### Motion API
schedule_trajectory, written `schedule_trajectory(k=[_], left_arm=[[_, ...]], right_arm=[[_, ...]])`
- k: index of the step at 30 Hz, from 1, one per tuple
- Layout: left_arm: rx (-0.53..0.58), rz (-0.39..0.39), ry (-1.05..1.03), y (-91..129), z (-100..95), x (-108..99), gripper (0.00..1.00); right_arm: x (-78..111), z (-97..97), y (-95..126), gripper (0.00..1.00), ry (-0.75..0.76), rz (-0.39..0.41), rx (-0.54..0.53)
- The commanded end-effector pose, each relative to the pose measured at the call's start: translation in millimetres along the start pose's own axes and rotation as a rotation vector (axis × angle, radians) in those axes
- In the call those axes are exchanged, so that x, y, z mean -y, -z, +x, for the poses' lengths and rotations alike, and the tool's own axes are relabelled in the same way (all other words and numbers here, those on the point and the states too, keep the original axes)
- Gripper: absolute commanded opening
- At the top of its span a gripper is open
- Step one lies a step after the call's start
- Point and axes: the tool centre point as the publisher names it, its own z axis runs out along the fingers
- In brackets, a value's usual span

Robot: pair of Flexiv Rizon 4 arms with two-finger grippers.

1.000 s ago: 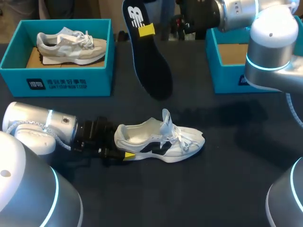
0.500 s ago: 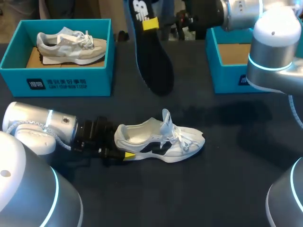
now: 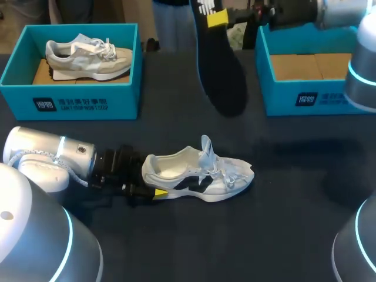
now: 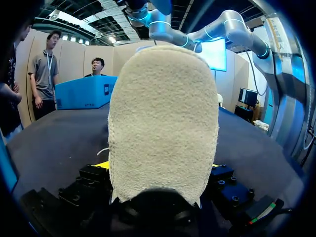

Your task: Take the shoe out of the shoebox, open the shoe tongue, remove and reinsert the insole, then place the shoe into the shoebox

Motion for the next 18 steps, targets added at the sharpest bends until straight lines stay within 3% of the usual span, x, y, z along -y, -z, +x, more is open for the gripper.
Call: schedule_trajectory(k=[1, 18], left_arm=[[-0.001, -0.004, 0.001, -6, -0.3, -3, 0.00], [-0.001, -0.004, 0.001, -6, -0.3, -3, 0.00]], right_arm=[[4.3, 23.5, 16, 0.00, -0.003, -0.019, 0.076], [39.2, 70.6, 16, 0.00, 0.040, -0.109, 0.147]])
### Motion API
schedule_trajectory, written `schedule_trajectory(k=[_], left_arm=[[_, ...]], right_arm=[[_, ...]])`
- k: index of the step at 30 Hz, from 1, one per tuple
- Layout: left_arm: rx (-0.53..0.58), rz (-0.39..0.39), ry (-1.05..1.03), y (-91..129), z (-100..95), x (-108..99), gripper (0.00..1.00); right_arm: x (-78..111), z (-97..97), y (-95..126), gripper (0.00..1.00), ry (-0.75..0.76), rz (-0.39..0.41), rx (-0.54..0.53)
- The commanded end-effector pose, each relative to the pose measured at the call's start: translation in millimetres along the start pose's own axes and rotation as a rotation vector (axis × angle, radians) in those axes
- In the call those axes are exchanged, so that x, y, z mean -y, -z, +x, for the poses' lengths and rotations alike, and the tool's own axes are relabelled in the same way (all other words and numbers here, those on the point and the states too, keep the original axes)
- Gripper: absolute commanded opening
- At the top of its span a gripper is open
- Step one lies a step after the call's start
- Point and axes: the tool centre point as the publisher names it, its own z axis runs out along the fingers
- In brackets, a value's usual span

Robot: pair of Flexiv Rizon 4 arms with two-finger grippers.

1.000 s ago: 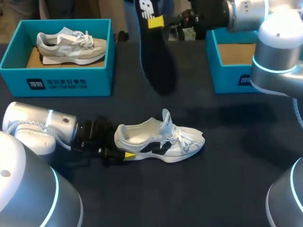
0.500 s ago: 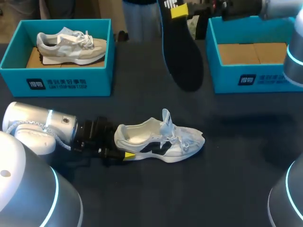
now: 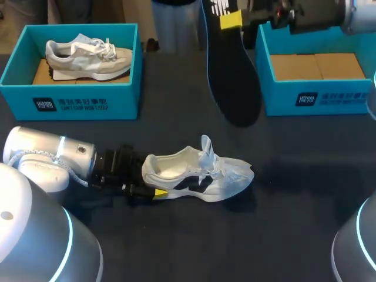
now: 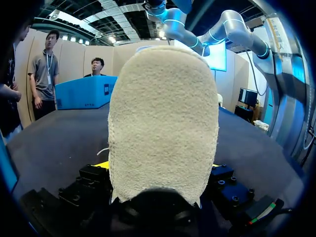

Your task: Take the shoe out of the shoebox, open the shoe tongue, remove and reinsert the insole, then place the shoe into the shoebox

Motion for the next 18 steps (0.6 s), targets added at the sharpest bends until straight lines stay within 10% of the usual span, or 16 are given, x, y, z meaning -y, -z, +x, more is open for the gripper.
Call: schedule_trajectory(k=[1, 18], left_arm=[[-0.001, -0.004, 0.001, -6, -0.3, -3, 0.00], [-0.001, -0.004, 0.001, -6, -0.3, -3, 0.00]], right_arm=[[15.2, 13.3, 4, 0.00, 0.009, -0.057, 0.050], [26.3, 30.5, 1, 0.00, -0.022, -0.038, 0.004]])
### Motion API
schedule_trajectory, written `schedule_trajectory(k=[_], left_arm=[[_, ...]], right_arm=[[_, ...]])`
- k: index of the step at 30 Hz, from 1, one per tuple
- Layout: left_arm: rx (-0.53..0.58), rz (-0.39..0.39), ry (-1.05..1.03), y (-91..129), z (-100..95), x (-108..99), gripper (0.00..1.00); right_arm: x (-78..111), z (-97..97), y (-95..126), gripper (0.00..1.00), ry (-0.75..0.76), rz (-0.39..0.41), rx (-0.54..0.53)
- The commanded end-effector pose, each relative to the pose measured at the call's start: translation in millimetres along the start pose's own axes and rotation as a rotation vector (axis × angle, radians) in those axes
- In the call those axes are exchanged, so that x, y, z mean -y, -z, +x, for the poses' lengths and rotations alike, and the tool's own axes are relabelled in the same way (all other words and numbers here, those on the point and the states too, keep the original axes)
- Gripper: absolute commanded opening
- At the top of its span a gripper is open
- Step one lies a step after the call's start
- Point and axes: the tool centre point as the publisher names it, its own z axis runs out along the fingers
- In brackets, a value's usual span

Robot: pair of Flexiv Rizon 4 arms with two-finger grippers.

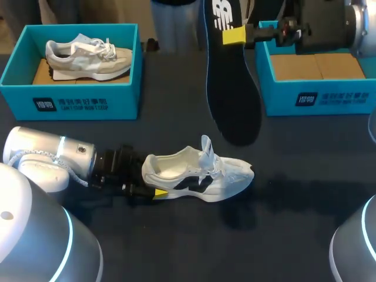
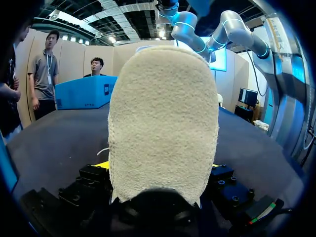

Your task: Take the shoe out of the shoebox, open the shoe tongue, remove and reinsert the insole, then place the shoe into the shoebox

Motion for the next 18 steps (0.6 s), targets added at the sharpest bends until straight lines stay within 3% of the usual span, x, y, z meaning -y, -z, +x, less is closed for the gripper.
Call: schedule_trajectory(k=[1, 10, 18], left_arm=[[-0.001, -0.004, 0.001, -6, -0.2, -3, 0.00], [-0.001, -0.004, 0.001, -6, -0.2, -3, 0.00], [-0.001, -0.004, 0.001, -6, -0.2, -3, 0.00]], right_arm=[[-0.9, 0.5, -1, 0.00, -0.002, 0.004, 0.004], [-0.3, -0.6, 11, 0.00, -0.091, -0.036, -0.068], [12.5, 9.8, 9, 0.00, -0.140, -0.016, -0.076]])
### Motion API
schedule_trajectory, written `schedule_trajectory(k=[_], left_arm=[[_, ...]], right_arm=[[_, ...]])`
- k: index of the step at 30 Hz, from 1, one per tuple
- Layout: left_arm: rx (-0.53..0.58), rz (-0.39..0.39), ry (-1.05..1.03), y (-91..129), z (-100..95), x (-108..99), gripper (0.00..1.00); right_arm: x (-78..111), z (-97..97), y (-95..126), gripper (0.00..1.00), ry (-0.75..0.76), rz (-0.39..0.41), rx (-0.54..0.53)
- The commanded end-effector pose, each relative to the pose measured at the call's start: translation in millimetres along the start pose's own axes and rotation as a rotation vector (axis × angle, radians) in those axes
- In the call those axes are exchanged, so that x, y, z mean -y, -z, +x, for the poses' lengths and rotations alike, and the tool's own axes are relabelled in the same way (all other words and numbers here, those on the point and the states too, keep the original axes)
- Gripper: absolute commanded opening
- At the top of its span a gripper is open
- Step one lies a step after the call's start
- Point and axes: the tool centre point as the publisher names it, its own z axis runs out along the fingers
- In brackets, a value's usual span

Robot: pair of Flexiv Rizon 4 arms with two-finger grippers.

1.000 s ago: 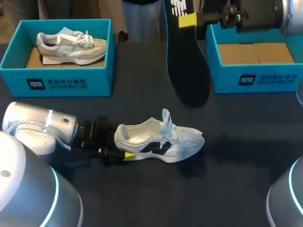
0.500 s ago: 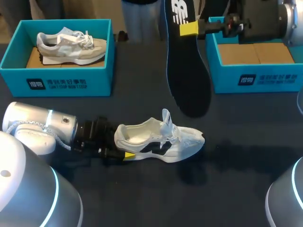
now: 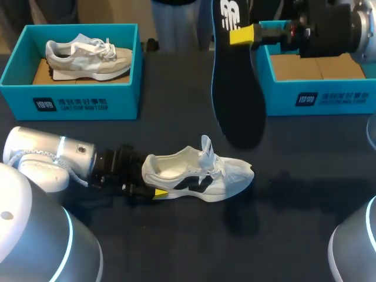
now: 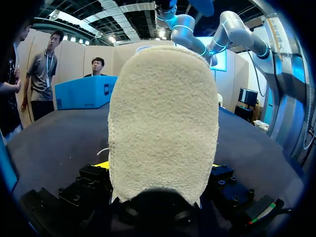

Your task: Take the shoe out of the shoebox, open the shoe tongue, remove and reinsert the insole, then place the shoe into the shoebox

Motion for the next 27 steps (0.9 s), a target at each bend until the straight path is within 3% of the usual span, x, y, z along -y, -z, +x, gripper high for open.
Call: schedule_trajectory(k=[1, 27], left_arm=[[-0.001, -0.004, 0.001, -6, -0.3, -3, 0.00], [-0.001, -0.004, 0.001, -6, -0.3, -3, 0.00]], right_arm=[[9.6, 6.6, -3, 0.00, -0.009, -0.003, 0.012], [41.0, 27.0, -23, 0.00, -0.015, -0.002, 0.031]])
